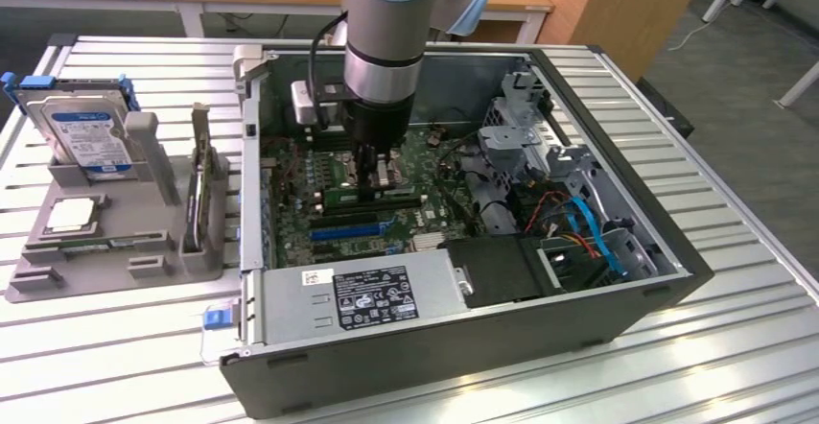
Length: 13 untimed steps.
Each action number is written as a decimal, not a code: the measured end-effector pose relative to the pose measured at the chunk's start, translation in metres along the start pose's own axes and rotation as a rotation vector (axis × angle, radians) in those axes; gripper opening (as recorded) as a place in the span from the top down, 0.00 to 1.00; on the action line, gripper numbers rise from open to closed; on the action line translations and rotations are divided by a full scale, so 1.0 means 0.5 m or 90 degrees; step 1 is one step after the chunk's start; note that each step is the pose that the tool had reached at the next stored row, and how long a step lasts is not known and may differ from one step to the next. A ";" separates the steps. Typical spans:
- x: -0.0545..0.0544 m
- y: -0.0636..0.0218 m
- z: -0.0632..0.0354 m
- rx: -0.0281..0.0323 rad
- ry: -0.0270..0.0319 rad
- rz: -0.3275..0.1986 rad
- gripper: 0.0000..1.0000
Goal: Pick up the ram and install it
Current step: 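Insert the ram into the slot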
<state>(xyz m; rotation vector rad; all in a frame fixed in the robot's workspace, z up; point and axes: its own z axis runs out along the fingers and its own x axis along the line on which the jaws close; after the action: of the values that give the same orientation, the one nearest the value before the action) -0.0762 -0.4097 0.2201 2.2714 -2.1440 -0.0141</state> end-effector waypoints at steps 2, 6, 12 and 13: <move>0.000 0.001 0.001 0.0001 -0.0002 0.000 0.86; 0.000 0.001 0.001 0.0000 -0.0001 0.000 0.86; 0.000 0.002 0.004 0.0000 0.0000 0.000 0.86; 0.000 0.002 0.004 0.0000 0.0000 0.000 0.86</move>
<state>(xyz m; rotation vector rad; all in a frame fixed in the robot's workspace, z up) -0.0770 -0.4097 0.2183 2.2714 -2.1440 -0.0142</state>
